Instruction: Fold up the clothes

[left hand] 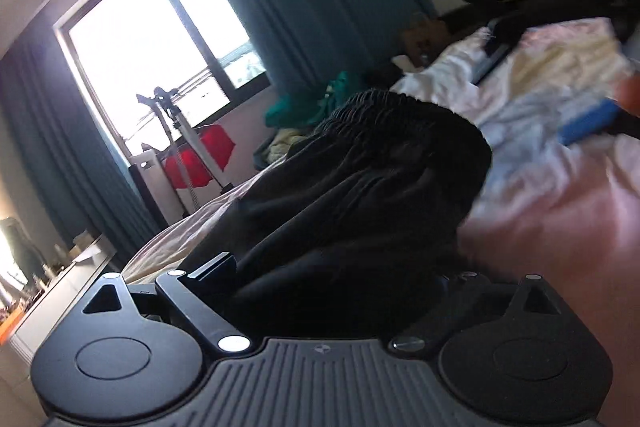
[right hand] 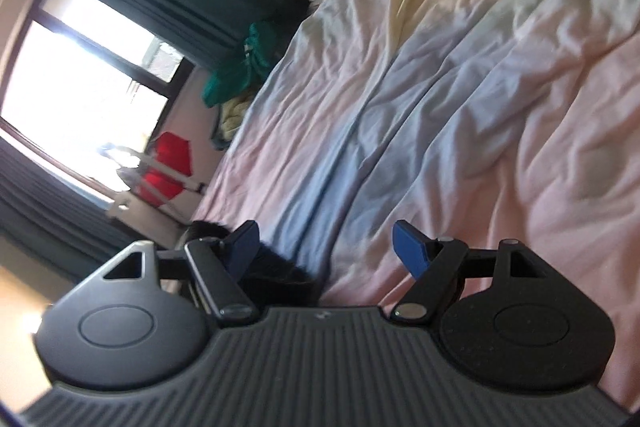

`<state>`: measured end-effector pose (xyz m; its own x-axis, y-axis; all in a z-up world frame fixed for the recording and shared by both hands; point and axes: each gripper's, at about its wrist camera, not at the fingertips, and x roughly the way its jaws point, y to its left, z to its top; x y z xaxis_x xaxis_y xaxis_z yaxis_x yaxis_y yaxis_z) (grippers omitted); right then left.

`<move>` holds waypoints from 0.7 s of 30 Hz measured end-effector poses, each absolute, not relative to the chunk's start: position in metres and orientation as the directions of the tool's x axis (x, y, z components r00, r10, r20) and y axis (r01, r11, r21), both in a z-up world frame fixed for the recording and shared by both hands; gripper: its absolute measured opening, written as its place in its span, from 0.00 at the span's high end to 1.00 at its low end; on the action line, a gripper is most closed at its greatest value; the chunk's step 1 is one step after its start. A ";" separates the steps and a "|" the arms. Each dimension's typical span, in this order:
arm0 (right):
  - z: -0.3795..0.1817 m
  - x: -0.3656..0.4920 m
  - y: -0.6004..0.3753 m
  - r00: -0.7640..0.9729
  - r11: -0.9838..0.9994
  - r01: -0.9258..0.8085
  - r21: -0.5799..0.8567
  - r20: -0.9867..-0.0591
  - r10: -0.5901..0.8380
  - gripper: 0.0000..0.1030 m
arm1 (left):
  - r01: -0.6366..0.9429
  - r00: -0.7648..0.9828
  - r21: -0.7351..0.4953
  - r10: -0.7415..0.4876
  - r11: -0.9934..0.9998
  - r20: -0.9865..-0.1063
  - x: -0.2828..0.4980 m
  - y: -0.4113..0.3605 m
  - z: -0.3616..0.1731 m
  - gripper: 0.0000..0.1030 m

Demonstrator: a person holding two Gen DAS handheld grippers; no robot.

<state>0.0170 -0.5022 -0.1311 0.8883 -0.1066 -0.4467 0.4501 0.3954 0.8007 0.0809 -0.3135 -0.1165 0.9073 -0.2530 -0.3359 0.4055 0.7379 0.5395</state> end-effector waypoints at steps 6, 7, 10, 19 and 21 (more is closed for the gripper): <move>-0.138 0.029 -0.494 0.896 0.357 0.395 0.847 -0.440 0.054 0.26 | 0.364 0.920 0.582 -0.184 0.727 -0.345 0.060 -0.223 -0.115 0.07; -0.139 0.033 -0.490 0.891 0.360 0.392 0.846 -0.447 0.080 0.26 | 0.346 0.926 0.584 -0.165 0.734 -0.340 0.059 -0.211 -0.113 0.07; -0.143 0.045 -0.478 0.874 0.373 0.386 0.844 -0.464 0.145 0.26 | 0.298 0.932 0.551 -0.115 0.779 -0.342 0.063 -0.173 -0.114 0.05; -0.152 0.075 -0.458 0.881 0.393 0.382 0.836 -0.458 0.118 0.24 | 0.192 0.923 0.269 -0.081 0.944 -0.376 0.068 -0.120 -0.091 0.04; -0.151 0.081 -0.454 0.890 0.416 0.373 0.829 -0.447 0.093 0.25 | 0.177 0.918 0.222 -0.079 0.959 -0.388 0.063 -0.109 -0.087 0.04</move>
